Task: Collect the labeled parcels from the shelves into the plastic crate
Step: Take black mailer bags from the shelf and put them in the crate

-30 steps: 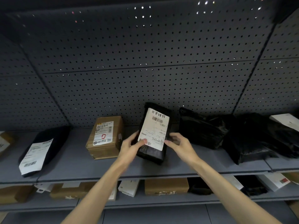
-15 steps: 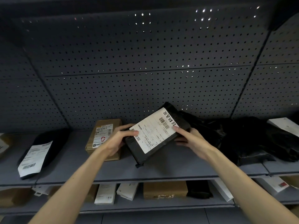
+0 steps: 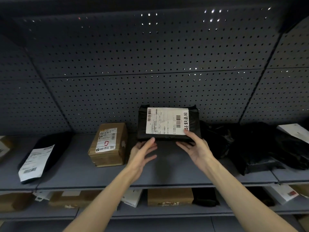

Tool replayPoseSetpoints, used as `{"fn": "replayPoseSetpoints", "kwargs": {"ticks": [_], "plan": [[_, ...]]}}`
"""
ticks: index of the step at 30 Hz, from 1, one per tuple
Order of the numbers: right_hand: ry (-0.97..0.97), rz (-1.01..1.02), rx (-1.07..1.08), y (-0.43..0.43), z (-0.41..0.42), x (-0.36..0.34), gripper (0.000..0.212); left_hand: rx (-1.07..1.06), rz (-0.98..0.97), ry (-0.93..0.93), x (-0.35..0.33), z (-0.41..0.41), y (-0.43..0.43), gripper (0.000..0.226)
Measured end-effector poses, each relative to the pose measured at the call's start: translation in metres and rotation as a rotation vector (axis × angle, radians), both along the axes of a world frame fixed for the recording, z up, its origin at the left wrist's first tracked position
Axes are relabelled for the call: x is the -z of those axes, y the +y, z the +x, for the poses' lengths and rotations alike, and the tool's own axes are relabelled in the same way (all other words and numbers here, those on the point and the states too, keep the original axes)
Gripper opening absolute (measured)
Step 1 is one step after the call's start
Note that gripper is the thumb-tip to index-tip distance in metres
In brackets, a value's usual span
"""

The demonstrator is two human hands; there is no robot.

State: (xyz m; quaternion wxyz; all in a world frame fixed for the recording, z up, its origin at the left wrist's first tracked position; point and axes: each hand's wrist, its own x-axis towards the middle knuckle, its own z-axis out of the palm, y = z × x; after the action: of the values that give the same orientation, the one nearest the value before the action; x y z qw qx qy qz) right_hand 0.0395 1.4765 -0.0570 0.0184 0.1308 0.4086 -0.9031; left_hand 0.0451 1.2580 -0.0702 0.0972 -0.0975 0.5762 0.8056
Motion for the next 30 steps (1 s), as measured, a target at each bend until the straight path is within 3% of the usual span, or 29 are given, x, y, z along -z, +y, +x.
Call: {"fn": "replayPoseSetpoints", "kwargs": {"ticks": [7, 15, 18, 23, 30], "plan": [[-0.023, 0.113, -0.103, -0.016, 0.009, 0.007, 0.079, -0.109, 0.200, 0.053, -0.005, -0.001, 0.026, 0.054], [0.060, 0.464, -0.090, 0.012, 0.001, -0.016, 0.044, -0.091, 0.011, 0.139, -0.038, -0.021, -0.012, 0.027], [0.133, 0.601, -0.214, 0.004, 0.000, -0.027, 0.044, -0.031, -0.101, 0.203, -0.044, -0.023, -0.013, 0.030], [0.230, 0.654, -0.290, -0.022, 0.006, -0.027, 0.053, -0.058, -0.193, 0.292, -0.056, -0.020, -0.006, 0.066], [0.335, 0.622, -0.176, -0.034, 0.002, -0.052, 0.033, -0.068, -0.266, 0.450, -0.086, -0.022, 0.000, 0.039]]}}
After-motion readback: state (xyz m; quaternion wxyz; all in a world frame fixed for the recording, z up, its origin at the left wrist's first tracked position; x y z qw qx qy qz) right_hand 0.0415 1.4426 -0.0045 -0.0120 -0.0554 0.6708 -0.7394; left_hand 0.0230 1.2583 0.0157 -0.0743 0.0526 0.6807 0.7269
